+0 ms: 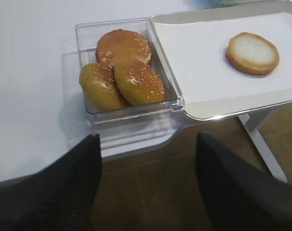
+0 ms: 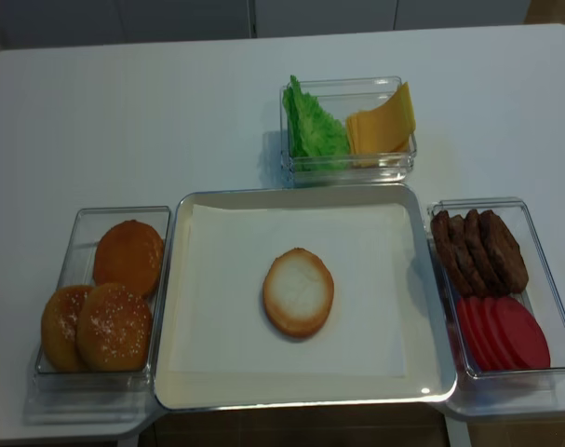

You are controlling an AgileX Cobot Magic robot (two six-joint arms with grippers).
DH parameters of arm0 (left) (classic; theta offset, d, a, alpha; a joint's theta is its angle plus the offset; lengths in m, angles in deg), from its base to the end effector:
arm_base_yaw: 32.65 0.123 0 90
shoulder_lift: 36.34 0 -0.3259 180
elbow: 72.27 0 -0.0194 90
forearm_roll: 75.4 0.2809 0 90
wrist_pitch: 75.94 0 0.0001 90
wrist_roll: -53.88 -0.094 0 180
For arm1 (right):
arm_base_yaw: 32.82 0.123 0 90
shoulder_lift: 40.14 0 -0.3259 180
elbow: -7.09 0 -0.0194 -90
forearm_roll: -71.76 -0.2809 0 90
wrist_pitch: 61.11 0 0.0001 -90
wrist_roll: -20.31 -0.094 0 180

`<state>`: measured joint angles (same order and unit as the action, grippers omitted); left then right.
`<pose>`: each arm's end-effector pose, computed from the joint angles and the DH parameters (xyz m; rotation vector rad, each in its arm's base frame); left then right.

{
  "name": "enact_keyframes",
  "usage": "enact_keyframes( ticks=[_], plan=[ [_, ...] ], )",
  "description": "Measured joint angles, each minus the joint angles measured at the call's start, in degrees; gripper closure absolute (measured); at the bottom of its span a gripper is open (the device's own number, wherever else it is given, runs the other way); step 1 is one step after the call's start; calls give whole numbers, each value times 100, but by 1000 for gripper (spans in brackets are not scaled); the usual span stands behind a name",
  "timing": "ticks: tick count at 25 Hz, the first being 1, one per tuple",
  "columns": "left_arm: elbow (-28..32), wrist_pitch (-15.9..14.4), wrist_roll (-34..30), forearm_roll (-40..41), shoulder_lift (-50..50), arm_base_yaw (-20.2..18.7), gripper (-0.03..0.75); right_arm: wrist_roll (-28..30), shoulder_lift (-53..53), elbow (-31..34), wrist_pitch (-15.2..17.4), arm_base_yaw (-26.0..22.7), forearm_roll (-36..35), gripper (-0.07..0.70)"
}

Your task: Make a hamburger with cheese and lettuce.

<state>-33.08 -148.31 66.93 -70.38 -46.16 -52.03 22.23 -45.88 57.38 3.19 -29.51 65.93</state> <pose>-0.0369 0.0213 0.3287 0.0957 2.1218 -0.2326 -0.0218 0.0074 0.2814 -0.1046 2.0960 0.1375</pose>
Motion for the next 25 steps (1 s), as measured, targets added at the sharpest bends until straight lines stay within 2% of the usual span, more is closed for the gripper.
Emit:
enact_keyframes(
  ticks=[4,13,25],
  plan=[
    [353,194,-99,-209,191,0,260,0,0,0,0,0,0,636],
    [760,548,-505,-545,203,0,260,0,0,0,0,0,0,636],
    [1032,578,-505,-353,203,0,260,0,0,0,0,0,0,636]
  ],
)
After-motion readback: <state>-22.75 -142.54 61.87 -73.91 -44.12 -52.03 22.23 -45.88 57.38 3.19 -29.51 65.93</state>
